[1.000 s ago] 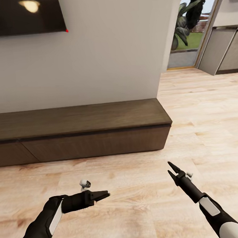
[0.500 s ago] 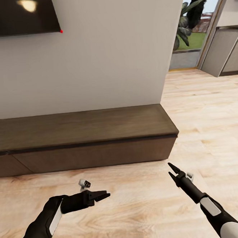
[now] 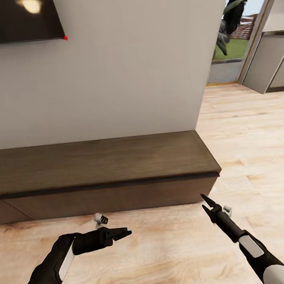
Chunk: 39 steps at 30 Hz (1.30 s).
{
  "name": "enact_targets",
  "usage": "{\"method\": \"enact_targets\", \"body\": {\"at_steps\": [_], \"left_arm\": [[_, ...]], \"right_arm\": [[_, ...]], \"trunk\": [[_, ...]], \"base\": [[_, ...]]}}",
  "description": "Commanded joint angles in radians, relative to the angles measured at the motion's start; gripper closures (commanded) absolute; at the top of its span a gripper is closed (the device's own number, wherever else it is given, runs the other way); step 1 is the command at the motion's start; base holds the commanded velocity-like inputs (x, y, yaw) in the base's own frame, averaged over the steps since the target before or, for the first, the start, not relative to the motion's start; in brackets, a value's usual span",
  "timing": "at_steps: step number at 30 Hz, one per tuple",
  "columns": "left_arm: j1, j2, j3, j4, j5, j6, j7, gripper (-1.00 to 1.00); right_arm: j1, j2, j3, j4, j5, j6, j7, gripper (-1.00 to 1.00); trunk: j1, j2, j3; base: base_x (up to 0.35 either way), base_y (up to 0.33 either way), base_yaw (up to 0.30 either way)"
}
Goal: Place each of the two pumpkins and all three candles from the living room inside a cabinet in the living room (use any cabinet), then make sure every cabinet is closed, and position the cauldron so it is next to a table in the living room.
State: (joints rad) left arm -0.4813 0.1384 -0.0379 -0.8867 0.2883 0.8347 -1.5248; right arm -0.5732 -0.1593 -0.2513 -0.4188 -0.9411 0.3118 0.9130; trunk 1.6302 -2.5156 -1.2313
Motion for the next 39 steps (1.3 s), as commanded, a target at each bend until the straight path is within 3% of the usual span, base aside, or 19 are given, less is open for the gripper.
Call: {"method": "enact_targets", "body": {"at_steps": [1,13,16,20,23,39], "left_arm": [[0.0,0.001,-0.004,0.0,0.005,0.011,-0.002,-1.0],[0.0,0.001,-0.003,0.0,0.006,0.009,-0.006,-1.0],[0.0,0.001,-0.003,0.0,0.006,0.009,-0.006,-1.0],[0.0,0.001,-0.004,0.0,0.006,0.009,-0.006,-1.0],[0.0,0.001,-0.004,0.0,0.006,0.009,-0.006,-1.0],[0.0,0.001,-0.004,0.0,0.006,0.009,-0.007,-1.0]], "right_arm": [[0.0,0.0,-0.001,0.001,-0.007,-0.002,0.0,-1.0],[0.0,0.003,-0.001,0.001,-0.012,-0.112,-0.017,-1.0],[0.0,-0.001,0.001,0.002,-0.047,-0.121,-0.002,-1.0],[0.0,-0.003,0.003,0.004,-0.136,-0.116,0.016,-1.0],[0.0,-0.003,0.004,0.004,-0.157,-0.115,0.019,-1.0],[0.0,-0.002,0.004,0.004,-0.168,-0.114,0.029,-1.0]], "trunk": [[0.0,0.0,-0.001],[0.0,0.0,-0.001],[0.0,0.0,-0.001],[0.0,0.0,-0.001],[0.0,0.0,-0.001],[0.0,0.0,-0.001]], "base": [[0.34,0.0,0.0],[0.156,0.0,0.0],[0.004,0.0,0.0],[0.0,0.0,0.0],[0.0,0.0,0.0],[0.071,0.0,0.0]]}}
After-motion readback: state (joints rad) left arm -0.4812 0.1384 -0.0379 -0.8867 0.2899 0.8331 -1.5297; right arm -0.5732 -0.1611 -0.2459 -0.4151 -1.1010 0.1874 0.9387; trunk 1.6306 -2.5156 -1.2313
